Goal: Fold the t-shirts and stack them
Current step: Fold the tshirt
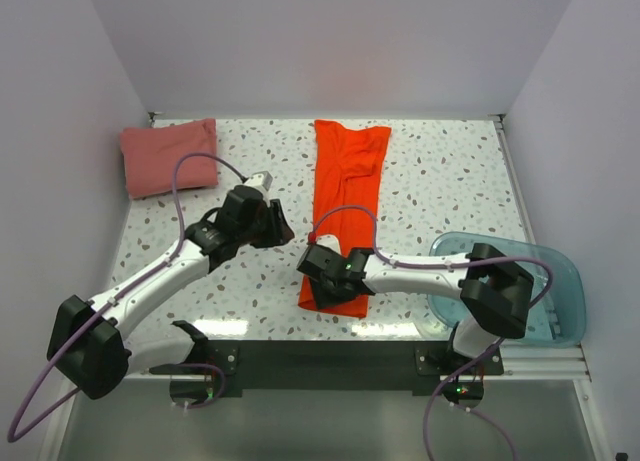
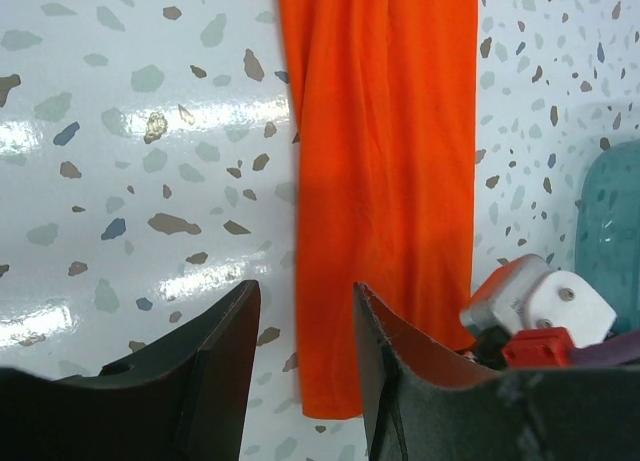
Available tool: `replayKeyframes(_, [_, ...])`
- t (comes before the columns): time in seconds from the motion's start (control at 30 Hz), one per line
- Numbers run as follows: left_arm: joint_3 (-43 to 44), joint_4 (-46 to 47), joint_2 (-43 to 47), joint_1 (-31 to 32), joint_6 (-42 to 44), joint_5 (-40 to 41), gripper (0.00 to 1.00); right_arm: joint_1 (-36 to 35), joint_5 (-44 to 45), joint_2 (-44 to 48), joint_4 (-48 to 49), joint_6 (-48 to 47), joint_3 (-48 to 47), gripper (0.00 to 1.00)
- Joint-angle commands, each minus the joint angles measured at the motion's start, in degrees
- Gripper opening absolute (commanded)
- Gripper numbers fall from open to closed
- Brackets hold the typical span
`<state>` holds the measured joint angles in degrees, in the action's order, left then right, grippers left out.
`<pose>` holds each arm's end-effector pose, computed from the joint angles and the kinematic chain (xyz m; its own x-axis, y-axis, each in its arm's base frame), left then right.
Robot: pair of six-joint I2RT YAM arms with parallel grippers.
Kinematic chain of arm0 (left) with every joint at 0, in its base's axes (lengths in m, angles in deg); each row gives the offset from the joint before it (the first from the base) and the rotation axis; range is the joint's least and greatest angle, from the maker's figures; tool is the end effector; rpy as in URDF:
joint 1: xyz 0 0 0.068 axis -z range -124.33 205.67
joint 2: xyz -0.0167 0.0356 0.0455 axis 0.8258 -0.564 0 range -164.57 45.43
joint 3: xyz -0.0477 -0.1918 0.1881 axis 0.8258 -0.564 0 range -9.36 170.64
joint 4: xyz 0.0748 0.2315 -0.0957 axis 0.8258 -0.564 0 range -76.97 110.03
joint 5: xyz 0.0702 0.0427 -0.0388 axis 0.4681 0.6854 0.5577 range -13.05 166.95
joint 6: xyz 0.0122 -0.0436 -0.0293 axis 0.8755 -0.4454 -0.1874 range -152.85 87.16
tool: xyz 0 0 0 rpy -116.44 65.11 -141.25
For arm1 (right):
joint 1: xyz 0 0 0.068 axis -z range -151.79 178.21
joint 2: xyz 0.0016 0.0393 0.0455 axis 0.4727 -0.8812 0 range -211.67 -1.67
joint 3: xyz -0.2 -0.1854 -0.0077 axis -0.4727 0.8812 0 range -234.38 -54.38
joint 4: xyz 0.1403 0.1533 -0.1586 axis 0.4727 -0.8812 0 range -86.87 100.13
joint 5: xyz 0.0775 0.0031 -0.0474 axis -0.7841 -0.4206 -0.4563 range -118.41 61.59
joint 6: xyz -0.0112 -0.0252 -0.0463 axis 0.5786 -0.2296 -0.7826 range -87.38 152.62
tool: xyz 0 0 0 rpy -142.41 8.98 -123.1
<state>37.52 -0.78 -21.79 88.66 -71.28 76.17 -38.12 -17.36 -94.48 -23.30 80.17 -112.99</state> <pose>0.2101 -0.1369 0.2560 -0.7762 -0.2372 -0.5842 0.0902 0.8753 -0.4752 0.1310 0.2817 0.1883 -0.8922 -0.2317 -0.3877 -0.3131 0.9360 0.1611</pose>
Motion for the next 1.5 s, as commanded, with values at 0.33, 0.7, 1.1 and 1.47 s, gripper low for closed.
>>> replayKeyframes(0.33, [-1.3,-1.4,2.8,-0.6,-1.1,2.5,0.47,-0.1,2.8,-4.5,0.4,-1.9,-1.3,0.42])
replayKeyframes(0.7, [-3.1,-1.3,3.6,-0.6,-1.6,2.4,0.47,-0.1,5.6,-1.5,-5.4,-1.1,-2.6,0.24])
replayKeyframes(1.1, [-4.3,-0.8,3.9,-0.6,-1.9,1.7,0.47,-0.1,3.0,-2.8,-15.4,-3.2,-7.6,0.12])
replayKeyframes(1.47, [-5.1,0.0,3.3,-0.6,-2.0,1.1,0.47,-0.4,-1.0,-6.7,-21.5,-6.9,-11.5,0.17])
